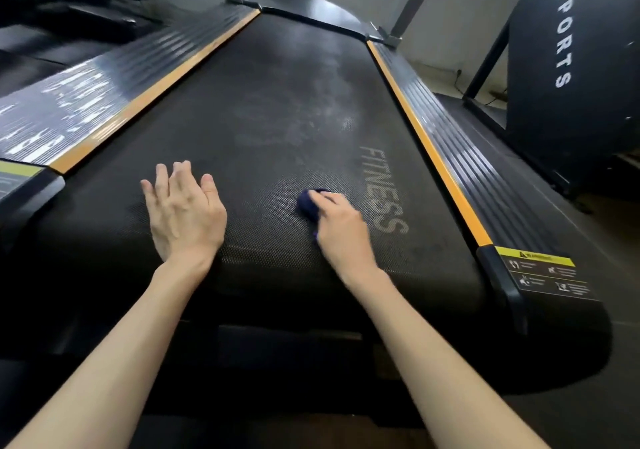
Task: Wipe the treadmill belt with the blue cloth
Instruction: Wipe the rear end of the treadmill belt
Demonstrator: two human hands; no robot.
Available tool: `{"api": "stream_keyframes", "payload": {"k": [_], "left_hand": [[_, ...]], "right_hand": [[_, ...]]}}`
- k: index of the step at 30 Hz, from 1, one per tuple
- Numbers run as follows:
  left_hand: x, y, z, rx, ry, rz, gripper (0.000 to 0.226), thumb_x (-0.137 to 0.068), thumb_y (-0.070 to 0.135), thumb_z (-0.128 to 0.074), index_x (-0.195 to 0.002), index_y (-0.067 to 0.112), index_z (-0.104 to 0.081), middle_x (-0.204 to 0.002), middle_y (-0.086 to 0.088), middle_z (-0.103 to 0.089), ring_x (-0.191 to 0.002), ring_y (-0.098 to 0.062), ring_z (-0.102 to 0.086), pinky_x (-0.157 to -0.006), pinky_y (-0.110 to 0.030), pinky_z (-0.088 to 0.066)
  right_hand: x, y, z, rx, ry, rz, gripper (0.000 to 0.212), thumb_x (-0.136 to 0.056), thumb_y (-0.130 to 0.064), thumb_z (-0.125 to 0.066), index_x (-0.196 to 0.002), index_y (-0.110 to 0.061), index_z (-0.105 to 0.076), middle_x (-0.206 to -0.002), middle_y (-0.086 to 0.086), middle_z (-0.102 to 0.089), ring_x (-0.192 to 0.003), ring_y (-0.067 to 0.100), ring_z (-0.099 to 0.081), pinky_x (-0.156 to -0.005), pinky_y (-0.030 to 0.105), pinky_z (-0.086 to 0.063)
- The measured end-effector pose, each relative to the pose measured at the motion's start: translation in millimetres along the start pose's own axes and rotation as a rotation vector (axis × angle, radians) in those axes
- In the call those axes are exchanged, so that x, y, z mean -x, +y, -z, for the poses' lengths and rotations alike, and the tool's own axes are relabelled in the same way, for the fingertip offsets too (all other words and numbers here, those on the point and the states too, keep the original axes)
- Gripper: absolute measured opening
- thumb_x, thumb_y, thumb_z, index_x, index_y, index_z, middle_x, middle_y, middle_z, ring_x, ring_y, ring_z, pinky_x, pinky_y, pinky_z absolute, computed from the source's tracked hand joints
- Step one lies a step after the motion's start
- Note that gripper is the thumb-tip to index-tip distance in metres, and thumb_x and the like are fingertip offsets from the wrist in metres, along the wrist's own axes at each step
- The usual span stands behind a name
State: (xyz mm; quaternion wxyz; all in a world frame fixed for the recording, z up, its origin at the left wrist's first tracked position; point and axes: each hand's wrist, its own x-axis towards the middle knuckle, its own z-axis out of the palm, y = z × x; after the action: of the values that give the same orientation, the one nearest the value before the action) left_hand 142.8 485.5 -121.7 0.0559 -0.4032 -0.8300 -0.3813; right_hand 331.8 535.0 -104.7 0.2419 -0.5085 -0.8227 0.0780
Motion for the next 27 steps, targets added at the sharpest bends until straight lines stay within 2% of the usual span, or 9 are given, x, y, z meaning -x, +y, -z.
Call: {"api": "stream_keyframes", "payload": {"k": [4, 7, 9, 12, 15, 17, 20, 22, 27], "left_hand": [[2, -1, 0, -0.057, -0.033, -0.033, 0.049, -0.099, 0.030, -0.028, -0.135, -0.001, -0.037, -0.142, -0.019, -0.041, -0.142, -0.028, -0.016, -0.117, -0.042, -0.001], [4, -1, 2, -0.087, -0.054, -0.055, 0.047, -0.098, 0.028, -0.029, -0.133, -0.002, -0.039, -0.141, -0.018, -0.042, -0.141, -0.029, -0.017, -0.117, -0.042, -0.001], [5, -1, 2, -0.104, -0.060, -0.061, 0.047, -0.098, 0.028, -0.030, -0.132, -0.003, -0.041, -0.140, -0.018, -0.044, -0.141, -0.030, -0.019, -0.117, -0.043, -0.003], [6, -3, 3, -0.124, -0.051, -0.080, 0.046, -0.098, 0.027, -0.032, -0.131, -0.003, -0.041, -0.139, -0.019, -0.045, -0.140, -0.031, -0.021, -0.117, -0.045, -0.004], [6, -4, 5, -0.135, -0.048, -0.089, 0.043, -0.097, 0.023, -0.035, -0.132, -0.002, -0.041, -0.140, -0.019, -0.043, -0.139, -0.033, -0.020, -0.116, -0.047, -0.005], [5, -4, 6, -0.130, -0.055, -0.075, 0.041, -0.095, 0.015, -0.039, -0.132, -0.003, -0.041, -0.140, -0.021, -0.042, -0.138, -0.037, -0.021, -0.115, -0.052, -0.007], [4, -2, 3, -0.136, -0.051, -0.080, 0.041, -0.090, 0.004, -0.037, -0.130, -0.004, -0.041, -0.137, -0.023, -0.044, -0.135, -0.042, -0.024, -0.113, -0.056, -0.010], [5, -1, 2, -0.142, -0.043, -0.089, 0.043, -0.088, 0.004, -0.034, -0.130, -0.005, -0.042, -0.135, -0.023, -0.046, -0.134, -0.043, -0.026, -0.113, -0.056, -0.011], [5, -3, -1, -0.184, -0.024, -0.107, 0.049, -0.085, 0.010, -0.030, -0.131, -0.001, -0.042, -0.135, -0.020, -0.048, -0.134, -0.039, -0.029, -0.113, -0.054, -0.013]], "right_hand": [[18, 99, 64, 0.148, 0.132, -0.369, 0.040, -0.092, -0.005, -0.044, -0.130, -0.015, -0.055, -0.134, 0.007, -0.051, -0.116, 0.031, -0.051, -0.090, 0.033, -0.040], [-3, 102, 61, 0.168, 0.144, -0.501, 0.035, -0.090, -0.003, -0.044, -0.118, -0.014, -0.063, -0.127, 0.015, -0.054, -0.112, 0.036, -0.052, -0.088, 0.038, -0.041], [-24, 67, 36, 0.099, 0.152, -0.410, 0.031, -0.088, -0.006, -0.046, -0.106, -0.019, -0.068, -0.121, 0.014, -0.058, -0.108, 0.036, -0.055, -0.087, 0.037, -0.043], [-34, 7, -9, -0.089, 0.014, 0.049, 0.031, -0.088, -0.008, -0.052, -0.113, -0.018, -0.069, -0.123, 0.005, -0.062, -0.112, 0.026, -0.057, -0.094, 0.032, -0.042], [-50, 22, -3, -0.128, -0.077, 0.279, 0.034, -0.088, -0.007, -0.051, -0.117, -0.014, -0.066, -0.122, 0.007, -0.063, -0.111, 0.024, -0.058, -0.096, 0.027, -0.040], [-76, 69, 16, 0.017, -0.029, 0.114, 0.036, -0.088, -0.006, -0.049, -0.119, -0.017, -0.065, -0.124, 0.009, -0.061, -0.113, 0.027, -0.056, -0.093, 0.028, -0.040], [-107, 116, 30, 0.083, 0.061, -0.385, 0.037, -0.092, -0.007, -0.041, -0.120, -0.017, -0.063, -0.127, 0.016, -0.057, -0.116, 0.037, -0.050, -0.092, 0.035, -0.041], [-121, 100, 13, 0.052, 0.084, -0.456, 0.034, -0.091, -0.010, -0.043, -0.118, -0.015, -0.064, -0.125, 0.016, -0.058, -0.116, 0.037, -0.050, -0.096, 0.036, -0.039], [-144, -10, -51, -0.190, -0.066, 0.096, 0.026, -0.089, -0.020, -0.058, -0.113, -0.022, -0.069, -0.126, -0.002, -0.062, -0.120, 0.017, -0.053, -0.102, 0.026, -0.036]]}}
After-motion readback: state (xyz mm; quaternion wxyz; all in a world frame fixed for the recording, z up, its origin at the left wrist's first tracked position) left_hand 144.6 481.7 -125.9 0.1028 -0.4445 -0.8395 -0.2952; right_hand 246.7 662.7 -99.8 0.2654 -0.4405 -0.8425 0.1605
